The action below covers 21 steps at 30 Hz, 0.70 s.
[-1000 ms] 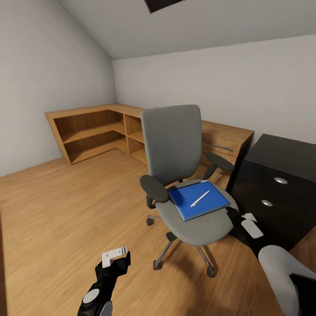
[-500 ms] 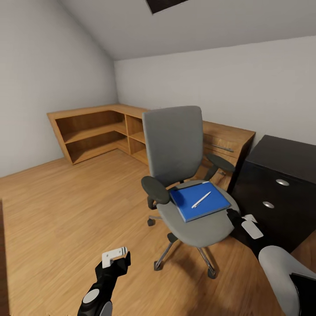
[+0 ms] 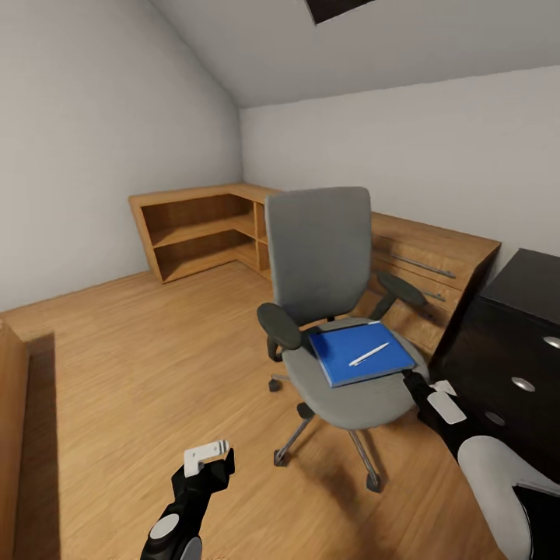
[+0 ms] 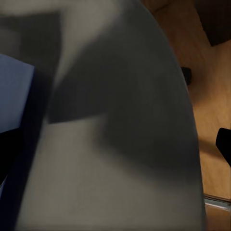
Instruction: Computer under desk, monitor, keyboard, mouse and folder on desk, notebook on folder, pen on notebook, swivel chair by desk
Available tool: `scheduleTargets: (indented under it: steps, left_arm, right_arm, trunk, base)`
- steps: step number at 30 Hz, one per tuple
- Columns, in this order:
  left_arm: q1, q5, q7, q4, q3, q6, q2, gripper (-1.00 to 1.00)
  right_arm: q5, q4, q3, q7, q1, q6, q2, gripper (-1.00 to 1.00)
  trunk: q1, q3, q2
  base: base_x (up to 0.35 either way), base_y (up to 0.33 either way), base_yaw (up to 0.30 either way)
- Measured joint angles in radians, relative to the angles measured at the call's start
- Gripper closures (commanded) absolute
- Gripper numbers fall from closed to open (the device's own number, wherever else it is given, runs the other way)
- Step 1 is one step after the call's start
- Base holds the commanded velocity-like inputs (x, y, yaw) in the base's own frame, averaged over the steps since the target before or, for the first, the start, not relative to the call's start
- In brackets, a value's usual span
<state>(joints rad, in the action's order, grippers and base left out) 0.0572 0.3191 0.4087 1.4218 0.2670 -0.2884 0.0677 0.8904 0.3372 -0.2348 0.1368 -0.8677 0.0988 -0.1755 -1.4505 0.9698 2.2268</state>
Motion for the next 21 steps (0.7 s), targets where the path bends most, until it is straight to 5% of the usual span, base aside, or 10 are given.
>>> scheduleTargets:
  steps: [21]
  left_arm:
    - [0.000, -0.001, 0.002, -0.024, 0.042, 0.002, 0.000, -1.00]
  right_arm:
    - [0.001, 0.001, 0.008, 0.000, 0.000, 0.036, -0.030, -1.00]
  trunk:
    - [0.001, 0.000, 0.000]
  base:
    - [0.297, 0.000, 0.033]
